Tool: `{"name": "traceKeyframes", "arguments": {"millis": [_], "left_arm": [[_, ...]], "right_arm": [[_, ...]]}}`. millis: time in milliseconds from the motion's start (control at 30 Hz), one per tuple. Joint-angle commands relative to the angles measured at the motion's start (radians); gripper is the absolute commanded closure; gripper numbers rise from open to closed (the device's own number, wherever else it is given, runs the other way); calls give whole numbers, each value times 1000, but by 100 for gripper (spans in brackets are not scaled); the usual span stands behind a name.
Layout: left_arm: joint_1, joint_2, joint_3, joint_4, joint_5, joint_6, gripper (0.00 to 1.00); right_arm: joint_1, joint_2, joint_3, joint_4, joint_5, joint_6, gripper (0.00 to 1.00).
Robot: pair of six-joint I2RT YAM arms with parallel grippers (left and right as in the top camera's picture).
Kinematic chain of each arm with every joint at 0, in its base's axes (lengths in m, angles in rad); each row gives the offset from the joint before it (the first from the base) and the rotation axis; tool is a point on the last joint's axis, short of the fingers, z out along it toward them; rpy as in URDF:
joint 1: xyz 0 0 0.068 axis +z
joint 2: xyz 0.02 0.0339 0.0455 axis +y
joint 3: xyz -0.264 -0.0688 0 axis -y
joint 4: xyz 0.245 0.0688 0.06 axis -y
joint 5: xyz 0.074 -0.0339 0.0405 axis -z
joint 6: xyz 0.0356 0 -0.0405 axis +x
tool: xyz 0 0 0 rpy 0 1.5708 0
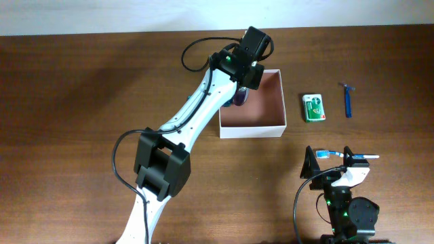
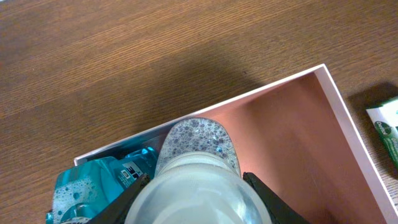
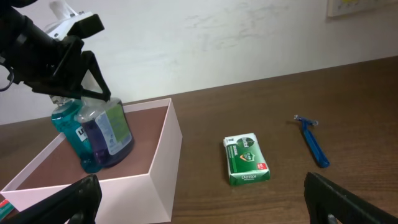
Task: Pack container
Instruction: 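Lower the soap bottle beside the Listerine in the box and release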
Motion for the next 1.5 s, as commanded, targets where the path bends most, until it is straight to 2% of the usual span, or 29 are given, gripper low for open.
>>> {"name": "traceKeyframes", "arguments": {"millis": [0,367,433,500,767,900,967,1167,1467], "left_arm": [[4,-11,31,10,13,-13,74],[4,-11,31,26,44,-13,73],[4,-11,31,25,44,-13,72],[4,-11,31,25,44,-13,66],[4,-10,31,20,45,-13,66],[3,-10,31,21,45,-13,55],[3,-10,31,21,45,-13,55],[4,-10,31,21,44,-13,42],[4,-10,31,53,44,7,41]], "right_arm": [[9,-11,-9,0,9,5,1],[9,-11,-9,0,9,5,1],[9,-11,-9,0,9,5,1],[9,-11,-9,0,9,5,1],[9,-11,-9,0,9,5,1],[9,-11,-9,0,9,5,2],[9,-11,-9,0,9,5,1],[9,-11,-9,0,9,5,1],[9,-11,-9,0,9,5,1]]}}
